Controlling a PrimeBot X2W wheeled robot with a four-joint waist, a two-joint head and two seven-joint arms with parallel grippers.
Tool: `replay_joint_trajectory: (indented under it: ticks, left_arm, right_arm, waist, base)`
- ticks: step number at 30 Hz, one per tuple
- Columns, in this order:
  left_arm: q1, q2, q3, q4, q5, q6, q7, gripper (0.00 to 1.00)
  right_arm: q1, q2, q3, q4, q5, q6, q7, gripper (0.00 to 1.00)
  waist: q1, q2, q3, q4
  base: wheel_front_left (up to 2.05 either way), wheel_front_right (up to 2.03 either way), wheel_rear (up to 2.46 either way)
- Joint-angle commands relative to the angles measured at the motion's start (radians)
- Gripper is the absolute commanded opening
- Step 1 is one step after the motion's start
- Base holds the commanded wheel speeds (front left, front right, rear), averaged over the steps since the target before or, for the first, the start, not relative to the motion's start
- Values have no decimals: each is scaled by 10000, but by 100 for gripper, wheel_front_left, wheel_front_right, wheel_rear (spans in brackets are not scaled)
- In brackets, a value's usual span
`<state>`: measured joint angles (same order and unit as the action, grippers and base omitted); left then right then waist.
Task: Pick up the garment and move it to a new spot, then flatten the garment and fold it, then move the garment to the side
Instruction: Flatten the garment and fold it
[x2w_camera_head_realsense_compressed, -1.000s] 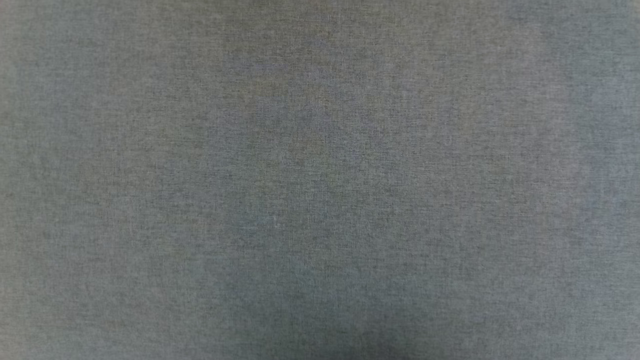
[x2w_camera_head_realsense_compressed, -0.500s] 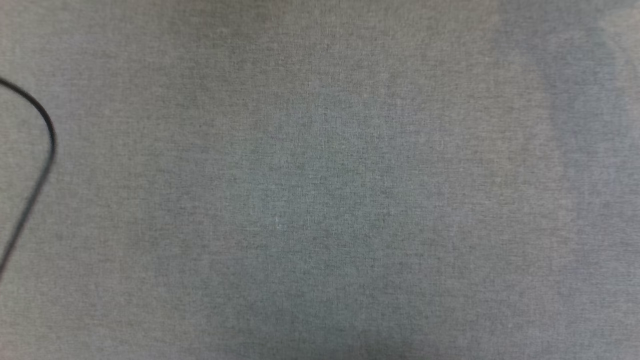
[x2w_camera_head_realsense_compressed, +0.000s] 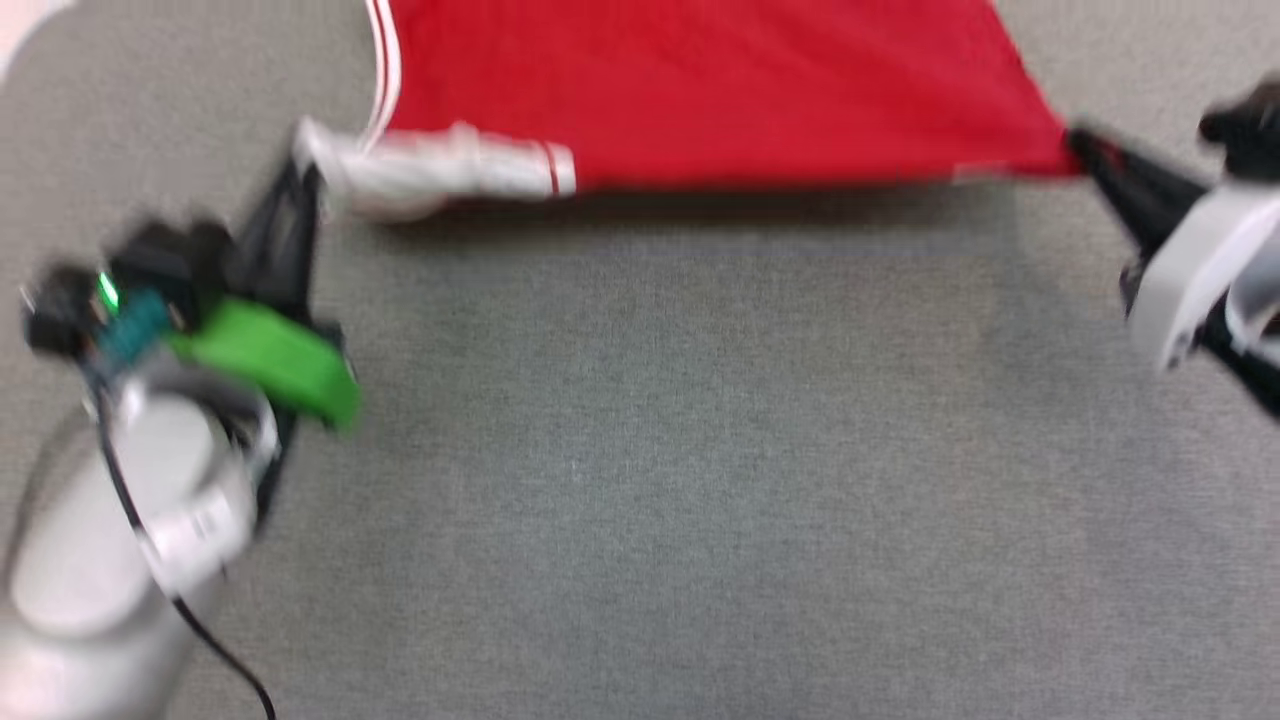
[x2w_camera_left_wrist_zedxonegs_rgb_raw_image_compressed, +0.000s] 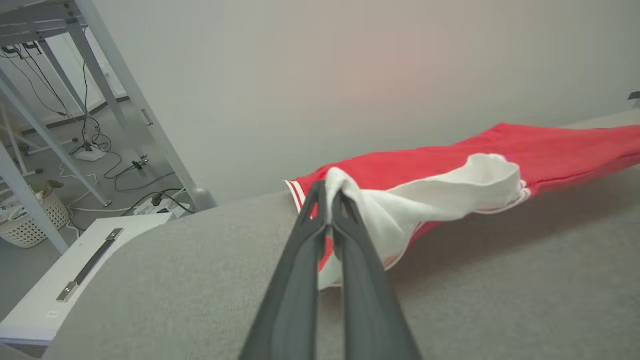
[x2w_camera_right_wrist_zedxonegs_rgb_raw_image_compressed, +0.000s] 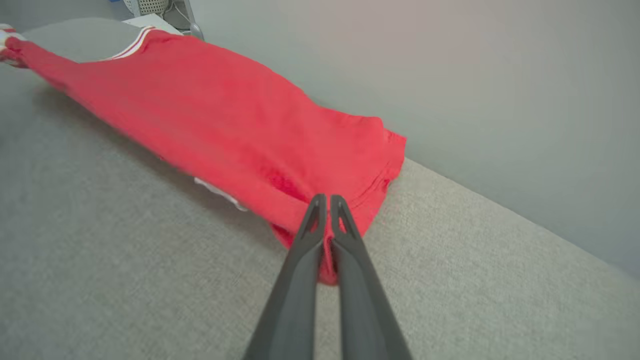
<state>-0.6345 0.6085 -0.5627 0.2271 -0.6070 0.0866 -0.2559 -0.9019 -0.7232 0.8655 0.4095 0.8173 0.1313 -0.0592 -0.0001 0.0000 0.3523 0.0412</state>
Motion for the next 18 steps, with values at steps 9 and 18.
replay_joint_trajectory:
  ticks: [9, 18]
  left_arm:
    - [4195, 278, -563, -1273, -707, 1294, 271, 0]
    - [6659, 131, -869, -2041, -1700, 1874, 595, 0]
  right_arm:
    - [3249, -579, 195, -866, 619, -6, -124, 0]
    - [6064, -865, -498, -1381, 848, -6, -101, 0]
  waist:
    - [1, 0, -1804, -90]
    - [1, 0, -2626, -115]
  base:
    - [0, 0, 0]
    - [0, 0, 0]
